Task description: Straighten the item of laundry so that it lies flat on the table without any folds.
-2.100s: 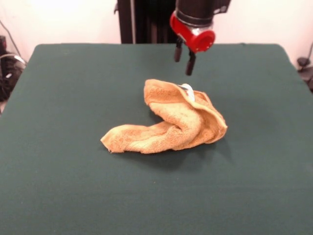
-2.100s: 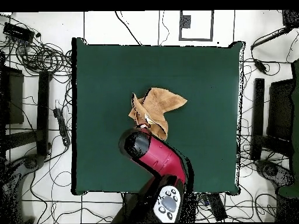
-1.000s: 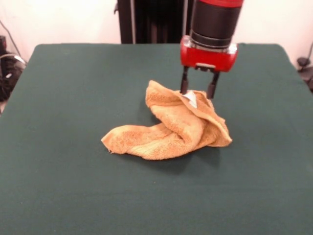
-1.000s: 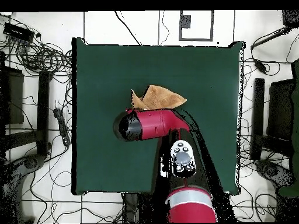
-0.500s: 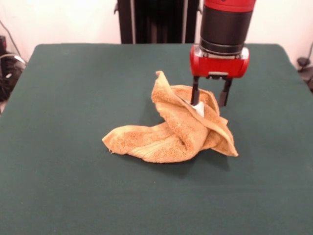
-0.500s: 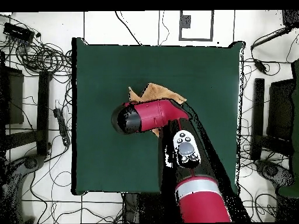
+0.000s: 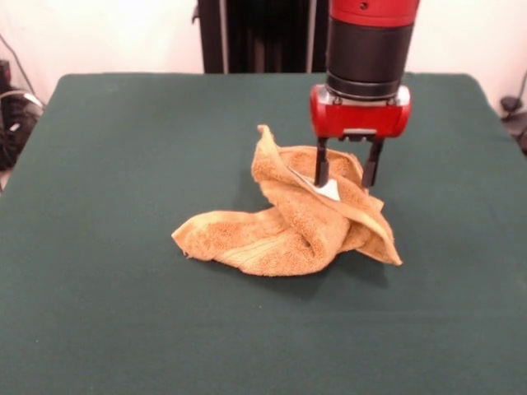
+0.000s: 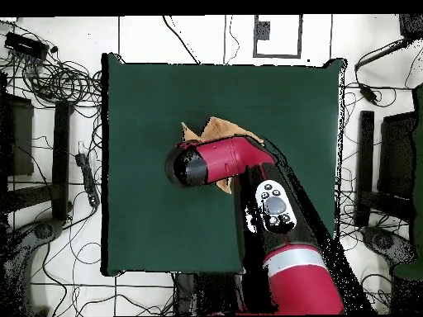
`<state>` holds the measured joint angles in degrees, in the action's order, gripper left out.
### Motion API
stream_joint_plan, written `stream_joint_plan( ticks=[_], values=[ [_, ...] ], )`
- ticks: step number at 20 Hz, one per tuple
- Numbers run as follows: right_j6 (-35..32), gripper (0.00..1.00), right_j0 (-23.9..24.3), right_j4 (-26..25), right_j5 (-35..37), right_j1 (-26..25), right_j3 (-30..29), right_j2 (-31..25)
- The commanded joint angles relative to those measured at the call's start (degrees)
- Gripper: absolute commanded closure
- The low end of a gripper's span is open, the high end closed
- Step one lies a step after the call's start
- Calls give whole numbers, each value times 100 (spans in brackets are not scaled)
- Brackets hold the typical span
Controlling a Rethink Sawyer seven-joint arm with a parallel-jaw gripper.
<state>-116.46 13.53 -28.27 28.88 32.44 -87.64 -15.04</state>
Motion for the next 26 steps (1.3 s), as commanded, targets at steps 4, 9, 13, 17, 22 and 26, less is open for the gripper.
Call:
stream_joint_plan(
  ticks=[4,9,13,17,22,26],
  values=[
    [1420,0,35,-413,551,-295,-21,-898],
    [1353,0,141,-399,763,101,-266,-840],
    [962,0,233,-309,964,227,-382,-540],
    [251,0,104,-532,306,67,-256,-222],
    [-52,100,-13,-495,336,81,-229,-17],
    [-155,100,76,-179,580,-8,-273,-48]
  ],
)
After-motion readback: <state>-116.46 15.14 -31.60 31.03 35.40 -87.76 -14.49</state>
